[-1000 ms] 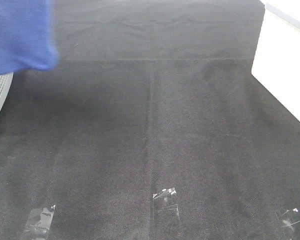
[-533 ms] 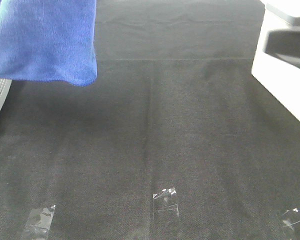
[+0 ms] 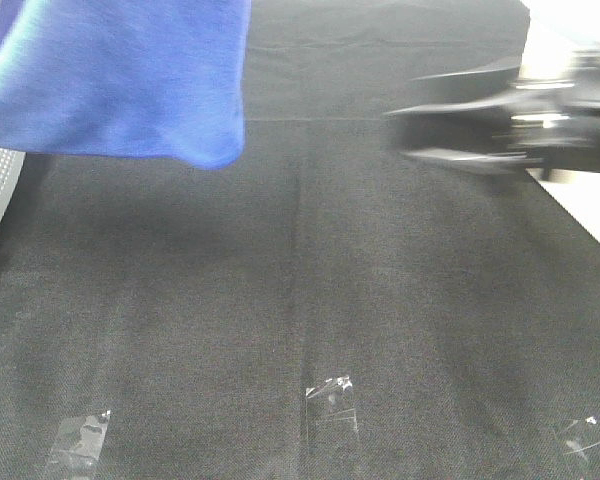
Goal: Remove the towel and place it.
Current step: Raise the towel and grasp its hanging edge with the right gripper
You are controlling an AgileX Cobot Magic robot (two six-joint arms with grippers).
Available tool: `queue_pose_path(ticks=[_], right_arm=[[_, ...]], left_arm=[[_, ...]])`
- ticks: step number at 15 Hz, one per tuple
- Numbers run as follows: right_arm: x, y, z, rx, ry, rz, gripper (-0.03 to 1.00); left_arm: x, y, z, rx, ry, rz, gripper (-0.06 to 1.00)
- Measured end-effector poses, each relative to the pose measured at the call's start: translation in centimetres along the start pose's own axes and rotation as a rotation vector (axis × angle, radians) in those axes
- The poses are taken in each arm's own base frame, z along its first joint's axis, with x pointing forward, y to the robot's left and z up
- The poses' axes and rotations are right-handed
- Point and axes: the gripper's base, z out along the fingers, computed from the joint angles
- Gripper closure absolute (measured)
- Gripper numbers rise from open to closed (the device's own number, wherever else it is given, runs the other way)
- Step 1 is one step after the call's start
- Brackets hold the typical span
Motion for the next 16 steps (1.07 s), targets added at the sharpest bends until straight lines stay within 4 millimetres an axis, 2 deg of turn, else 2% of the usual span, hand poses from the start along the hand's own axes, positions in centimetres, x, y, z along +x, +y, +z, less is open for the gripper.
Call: queue_pose_path(ticks=[4, 5, 7, 9, 13, 14, 16], right_arm=[[-1.9, -1.8, 6.9, -0.057, 0.053, -0.05, 0.06], [-1.9, -1.8, 6.9, -0.057, 0.053, -0.05, 0.06], [-2.7, -2.0, 8.4, -0.08, 0.045, -0.063, 0.06], [-2.6, -2.2, 9.4, -0.105, 0.046, -0.046, 0.05], [-1.8, -0.5, 11.2, -0.179, 0.07, -0.035, 0.06], [-1.9, -0.5, 11.2, -0.178, 0.069, -0.028, 0.09], [-1.9, -0.5, 11.2, -0.172, 0.072, -0.019, 0.23]], left_arm=[[-0.2, -0.2, 0.4, -0.013, -0.015, -0.032, 0.94], [-0.2, -0.2, 0.4, -0.013, -0.015, -0.032, 0.94], [-0.3, -0.1, 0.4, -0.024, -0.022, -0.057, 0.94], [-0.4, -0.1, 0.5, -0.03, -0.026, -0.065, 0.94], [-0.7, -1.0, 1.5, -0.013, -0.038, -0.065, 0.94], [-0.7, -1.1, 1.6, -0.01, -0.038, -0.065, 0.94], [-0.7, -1.0, 1.6, -0.011, -0.038, -0.065, 0.94]])
